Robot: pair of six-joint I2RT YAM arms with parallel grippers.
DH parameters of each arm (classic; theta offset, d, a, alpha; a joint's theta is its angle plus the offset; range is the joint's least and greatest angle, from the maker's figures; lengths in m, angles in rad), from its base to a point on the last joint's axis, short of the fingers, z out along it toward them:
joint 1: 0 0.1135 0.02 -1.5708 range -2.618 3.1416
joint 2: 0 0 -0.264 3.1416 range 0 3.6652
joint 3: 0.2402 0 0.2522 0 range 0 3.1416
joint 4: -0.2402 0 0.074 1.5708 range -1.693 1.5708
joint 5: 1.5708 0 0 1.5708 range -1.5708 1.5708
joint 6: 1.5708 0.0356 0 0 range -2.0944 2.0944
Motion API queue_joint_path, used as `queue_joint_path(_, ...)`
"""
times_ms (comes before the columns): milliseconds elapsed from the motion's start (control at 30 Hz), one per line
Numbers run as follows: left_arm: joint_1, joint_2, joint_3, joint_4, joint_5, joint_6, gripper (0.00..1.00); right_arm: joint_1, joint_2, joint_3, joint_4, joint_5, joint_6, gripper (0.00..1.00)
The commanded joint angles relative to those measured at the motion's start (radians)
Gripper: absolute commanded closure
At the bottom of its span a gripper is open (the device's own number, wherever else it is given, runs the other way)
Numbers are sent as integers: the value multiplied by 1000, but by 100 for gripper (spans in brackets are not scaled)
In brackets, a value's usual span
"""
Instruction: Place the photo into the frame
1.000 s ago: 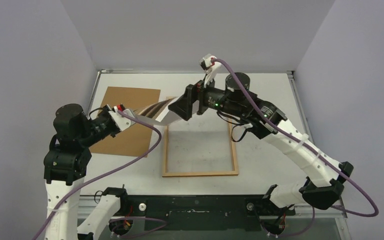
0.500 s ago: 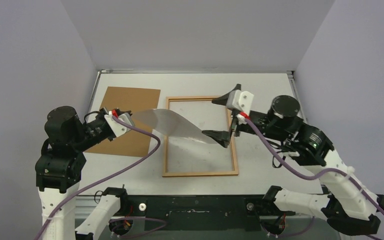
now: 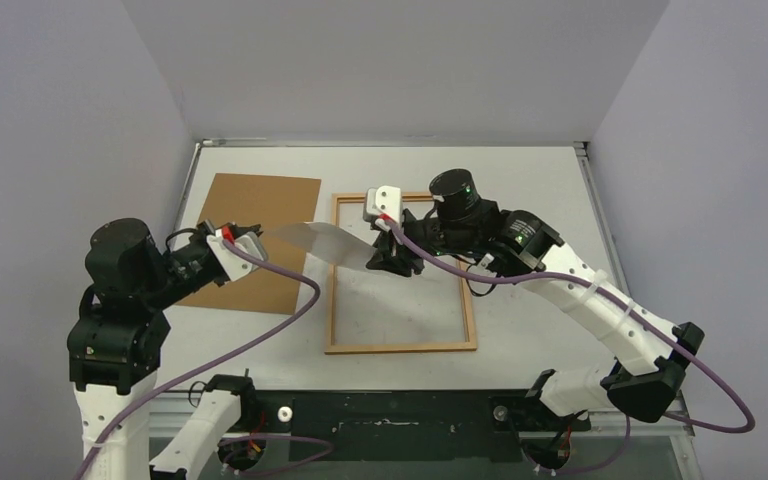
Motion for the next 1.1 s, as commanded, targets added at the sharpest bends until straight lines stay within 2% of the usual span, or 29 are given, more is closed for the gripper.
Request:
queue_joint_path(0, -3, -13, 5, 22, -10, -5, 100, -6, 15, 57, 70, -59, 53, 90)
queue_joint_path(33, -3, -12, 5, 36, -18, -19, 100, -6, 13, 55, 81, -51, 73, 94)
queue_joint_path(67, -3, -11, 2, 55, -32, -43, 93, -6, 5, 45, 97, -42, 99, 95)
queue_joint_path(100, -3, -8, -1, 78, -53, -72, 66, -7, -6, 32, 121, -30, 126, 95)
queue_joint_path(133, -3, -7, -7, 118, -79, -120, 22, -7, -20, 17, 144, -15, 157, 95)
queue_joint_path(167, -3, -8, -18, 158, -114, -165, 0, -7, -32, 6, 165, 2, 184, 95)
queue_joint_path(267, -3, 12, -34, 242, -215, -254, 4, -8, -66, -17, 196, 53, 266, 95)
queue_joint_path(367, -2, 65, -15, 248, -303, -313, 4, -13, -82, -16, 214, 149, 377, 95)
queue_joint_path(667, 49, 160, -50, 424, -616, -467, 4, -67, 40, 67, 128, 169, 694, 95)
queue_joint_path(867, 208, 203, -50, 513, -665, -586, 4, -171, 44, -43, 225, 69, 828, 95)
queue_joint_path(1067, 249, 204, -115, 538, -654, -613, 4, -175, 59, -32, 229, 68, 844, 95)
